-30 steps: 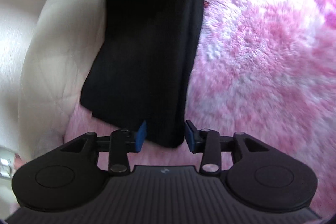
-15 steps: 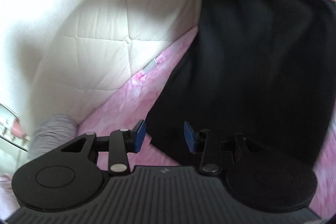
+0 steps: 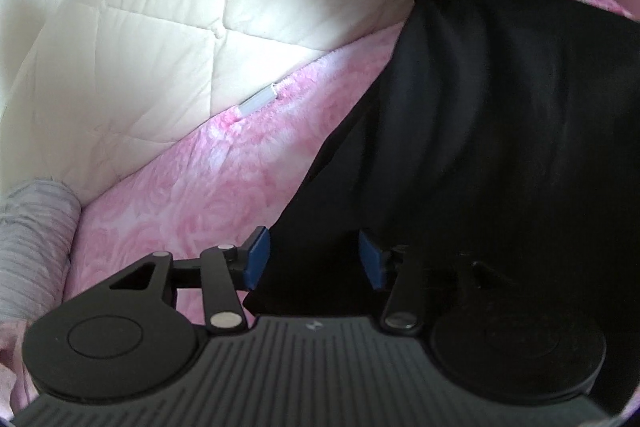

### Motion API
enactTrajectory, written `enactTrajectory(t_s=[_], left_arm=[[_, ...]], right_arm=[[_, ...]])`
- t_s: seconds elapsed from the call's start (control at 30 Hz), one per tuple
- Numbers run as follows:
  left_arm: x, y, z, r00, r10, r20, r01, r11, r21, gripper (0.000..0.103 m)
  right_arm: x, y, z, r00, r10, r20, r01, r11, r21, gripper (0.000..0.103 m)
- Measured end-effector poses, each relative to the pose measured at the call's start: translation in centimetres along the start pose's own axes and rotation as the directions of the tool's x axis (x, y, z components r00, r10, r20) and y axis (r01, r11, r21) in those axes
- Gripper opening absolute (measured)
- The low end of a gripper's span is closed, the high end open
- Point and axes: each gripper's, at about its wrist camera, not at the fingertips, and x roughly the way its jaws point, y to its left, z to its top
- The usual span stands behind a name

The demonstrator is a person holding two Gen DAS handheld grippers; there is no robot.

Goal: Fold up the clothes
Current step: 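Lower the folded trousers onto the bedspread and open both grippers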

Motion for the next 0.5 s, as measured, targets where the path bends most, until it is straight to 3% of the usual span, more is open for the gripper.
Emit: enactTrajectory(t_s=[0.27,0.4,0.5], left_arm=[[-1.5,0.3,-2.0,0.998,-0.058,-0.036,0.054,0.994,-0.096,0.039],[0.7,-1.7,-3.6,0.997,-0.053,-0.047,0.05,0.997,-0.061,0.039],[-0.7,-1.3,-3.3,0.998,-0.035,-0.052,0.03,0.995,-0.093,0.038]], right_arm=[[-7.2,4.1,-4.6,0.999,0.051,0.016,-0.051,0.999,0.014,0.009],[-6.1,6.3,-6.9,0.996,0.081,-0.028,-0.08,0.997,0.025,0.024],[-6.4,6.3,-7.1,0.998,0.048,-0.037,-0.046,0.998,0.049,0.036]])
